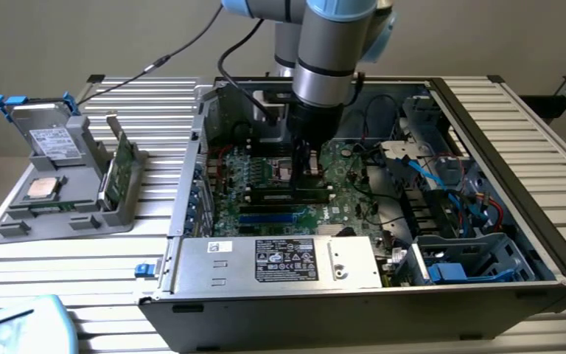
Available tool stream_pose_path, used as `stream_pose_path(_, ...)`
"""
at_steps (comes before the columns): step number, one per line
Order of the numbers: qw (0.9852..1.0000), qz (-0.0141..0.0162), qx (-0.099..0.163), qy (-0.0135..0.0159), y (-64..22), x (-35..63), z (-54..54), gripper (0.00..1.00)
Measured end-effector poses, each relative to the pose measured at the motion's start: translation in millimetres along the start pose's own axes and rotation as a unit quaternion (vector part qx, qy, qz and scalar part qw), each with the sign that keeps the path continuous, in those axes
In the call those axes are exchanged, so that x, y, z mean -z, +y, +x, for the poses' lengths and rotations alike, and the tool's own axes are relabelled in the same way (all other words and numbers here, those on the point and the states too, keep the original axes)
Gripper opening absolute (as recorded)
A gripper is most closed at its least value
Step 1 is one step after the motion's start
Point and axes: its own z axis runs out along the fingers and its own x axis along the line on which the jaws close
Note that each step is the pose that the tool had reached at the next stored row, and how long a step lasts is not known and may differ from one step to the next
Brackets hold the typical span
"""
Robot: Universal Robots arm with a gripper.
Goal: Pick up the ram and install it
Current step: 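Insert the ram into the slot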
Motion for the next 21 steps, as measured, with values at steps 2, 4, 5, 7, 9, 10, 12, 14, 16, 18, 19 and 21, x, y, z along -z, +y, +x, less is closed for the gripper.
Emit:
stream_pose_path(2,1.0000,0.0001,0.000,-0.0001,1.1,4.5,0.3,0.34)
stream_pose_path(4,1.0000,0.0001,0.000,0.0000,1.8,7.7,0.6,0.34)
stream_pose_path(5,1.0000,0.0000,0.000,0.0000,2.1,8.3,0.7,0.34)
stream_pose_path(7,1.0000,0.0001,0.000,-0.0001,2.2,8.3,0.6,0.34)
stream_pose_path(9,1.0000,0.0001,0.000,-0.0001,2.2,8.3,0.6,0.34)
stream_pose_path(10,1.0000,0.0001,0.000,-0.0001,2.3,8.3,0.6,0.25)
stream_pose_path(12,1.0000,0.0001,0.000,0.0000,2.3,8.3,0.7,0.19)
stream_pose_path(14,1.0000,0.0001,0.000,-0.0001,2.3,8.3,0.7,0.13)
stream_pose_path(16,1.0000,0.0000,0.000,0.0001,2.4,8.9,0.7,0.11)
stream_pose_path(18,1.0000,0.0000,0.000,0.0000,2.9,11.6,1.0,0.11)
stream_pose_path(19,1.0000,0.0000,0.000,0.0000,3.0,12.8,1.0,0.11)
stream_pose_path(21,1.0000,0.0001,0.000,0.0000,3.0,12.7,1.0,0.11)
